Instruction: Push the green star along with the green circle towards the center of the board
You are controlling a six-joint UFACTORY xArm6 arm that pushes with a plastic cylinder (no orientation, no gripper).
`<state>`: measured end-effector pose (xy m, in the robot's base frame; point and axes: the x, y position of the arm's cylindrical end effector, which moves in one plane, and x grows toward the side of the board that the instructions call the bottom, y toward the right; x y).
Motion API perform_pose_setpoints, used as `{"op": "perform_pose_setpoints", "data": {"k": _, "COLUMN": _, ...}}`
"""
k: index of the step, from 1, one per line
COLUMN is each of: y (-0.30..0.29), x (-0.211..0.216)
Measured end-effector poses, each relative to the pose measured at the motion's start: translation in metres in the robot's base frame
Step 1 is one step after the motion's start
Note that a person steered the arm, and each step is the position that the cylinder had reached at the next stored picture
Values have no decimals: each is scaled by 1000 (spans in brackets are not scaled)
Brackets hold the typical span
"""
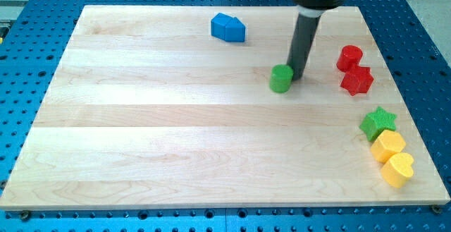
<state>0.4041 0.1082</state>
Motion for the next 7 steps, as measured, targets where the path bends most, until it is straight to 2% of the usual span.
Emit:
{"op": "perform_pose_setpoints", "data": {"k": 1, "y": 14, "x": 60}}
{"op": "perform_pose_setpoints", "data": {"k": 4, "y": 224, "x": 63}}
{"op": "perform_pose_setpoints", "data": {"k": 5, "y": 237, "x": 64}}
{"op": "perform_pose_setpoints", "data": {"k": 7, "y": 205, "x": 77}}
